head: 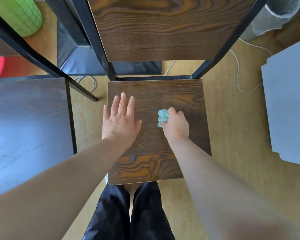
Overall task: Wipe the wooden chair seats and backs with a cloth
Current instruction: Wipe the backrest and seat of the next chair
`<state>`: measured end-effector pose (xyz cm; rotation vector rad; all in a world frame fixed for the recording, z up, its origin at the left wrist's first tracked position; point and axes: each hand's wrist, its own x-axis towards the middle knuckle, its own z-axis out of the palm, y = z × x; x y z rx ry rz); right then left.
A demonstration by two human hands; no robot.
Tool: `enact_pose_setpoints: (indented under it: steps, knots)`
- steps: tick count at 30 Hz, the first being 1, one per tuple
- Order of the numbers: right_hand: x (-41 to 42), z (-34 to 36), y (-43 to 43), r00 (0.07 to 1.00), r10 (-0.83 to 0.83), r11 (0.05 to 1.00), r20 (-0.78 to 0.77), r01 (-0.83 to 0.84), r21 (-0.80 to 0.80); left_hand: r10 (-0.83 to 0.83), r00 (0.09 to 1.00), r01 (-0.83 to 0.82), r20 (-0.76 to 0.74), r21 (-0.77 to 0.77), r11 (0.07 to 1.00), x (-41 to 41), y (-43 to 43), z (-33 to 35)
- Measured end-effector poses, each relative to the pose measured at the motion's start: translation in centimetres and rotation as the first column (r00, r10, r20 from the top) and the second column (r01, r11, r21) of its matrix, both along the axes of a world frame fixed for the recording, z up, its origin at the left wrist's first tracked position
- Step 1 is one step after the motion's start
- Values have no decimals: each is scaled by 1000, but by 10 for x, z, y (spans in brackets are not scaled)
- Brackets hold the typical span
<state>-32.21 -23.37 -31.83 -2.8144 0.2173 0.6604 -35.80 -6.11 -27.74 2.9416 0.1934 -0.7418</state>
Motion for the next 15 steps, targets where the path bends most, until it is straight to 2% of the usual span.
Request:
enact_pose_setpoints:
  steps: [2, 4, 6, 9, 12, 15]
  knots:
    - [4, 0, -5, 1000, -20, 998, 8, 19, 59, 2, 1000, -2, -2, 3, 1000, -2, -3, 0]
    - [9, 2, -11, 991, -132, 970, -19, 133, 205, 6, 1000, -6, 2, 1, 1000, -3, -5, 0]
    - [15, 4, -18, 958, -272, 891, -89, 285, 353, 10, 1000, -10, 6, 0, 1000, -3, -6, 2]
    - [23, 4, -32, 919, -359, 792, -161, 392, 468, 15, 1000, -15, 13, 0, 1000, -2, -7, 3]
    - [29, 5, -43, 914, -374, 774, -156, 400, 490, 15, 1000, -15, 25, -2, 1000, 1, -8, 3]
    - [28, 6, -49, 969, -243, 859, -29, 229, 457, 13, 1000, -12, 28, -5, 1000, 3, -12, 4]
